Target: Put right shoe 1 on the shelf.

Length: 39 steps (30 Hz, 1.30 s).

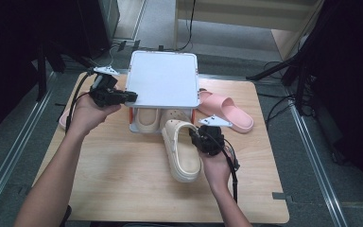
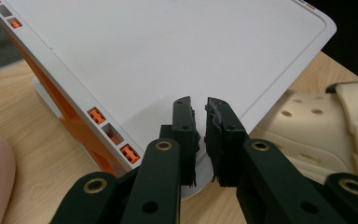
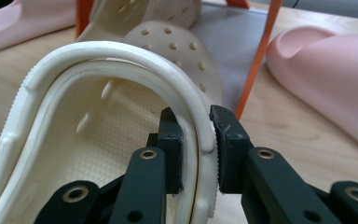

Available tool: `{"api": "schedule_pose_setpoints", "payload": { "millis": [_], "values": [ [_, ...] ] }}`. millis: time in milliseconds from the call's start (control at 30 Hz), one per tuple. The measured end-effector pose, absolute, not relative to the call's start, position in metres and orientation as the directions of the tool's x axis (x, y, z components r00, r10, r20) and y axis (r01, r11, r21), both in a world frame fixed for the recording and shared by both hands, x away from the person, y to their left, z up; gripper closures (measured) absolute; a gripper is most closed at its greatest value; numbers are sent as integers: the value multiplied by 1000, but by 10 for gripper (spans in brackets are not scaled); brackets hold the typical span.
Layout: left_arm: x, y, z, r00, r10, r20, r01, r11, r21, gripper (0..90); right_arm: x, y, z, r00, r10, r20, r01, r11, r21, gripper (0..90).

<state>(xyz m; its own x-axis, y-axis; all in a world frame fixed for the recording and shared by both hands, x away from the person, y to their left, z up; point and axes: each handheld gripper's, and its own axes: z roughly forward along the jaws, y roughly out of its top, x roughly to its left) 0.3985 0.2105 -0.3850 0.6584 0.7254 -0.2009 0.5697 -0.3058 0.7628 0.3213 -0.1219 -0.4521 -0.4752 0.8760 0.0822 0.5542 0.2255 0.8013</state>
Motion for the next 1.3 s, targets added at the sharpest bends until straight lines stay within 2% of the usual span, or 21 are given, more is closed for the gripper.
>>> {"api": "schedule_pose_setpoints", "payload": {
  "millis": [200, 400, 800, 900, 1167, 1300],
  "values": [
    [398, 211, -385, 662, 724, -194, 565, -311, 765, 816, 347, -114, -460, -415, 906, 86, 559, 179, 810, 757],
    [397, 210, -385, 663, 724, -188, 560, -314, 766, 816, 357, -101, -473, -394, 917, 62, 577, 194, 793, 727],
    [396, 207, -385, 666, 719, -199, 566, -314, 762, 810, 351, -94, -474, -444, 892, 89, 581, 211, 786, 611],
    [396, 206, -384, 661, 724, -198, 571, -314, 759, 810, 348, -95, -472, -464, 880, 99, 585, 221, 780, 543],
    [396, 206, -384, 660, 725, -197, 572, -315, 757, 810, 332, -107, -457, -504, 855, 123, 567, 220, 794, 513],
    [396, 206, -384, 660, 724, -201, 574, -313, 757, 810, 318, -115, -451, -522, 842, 139, 559, 215, 800, 525]
  ]
}}
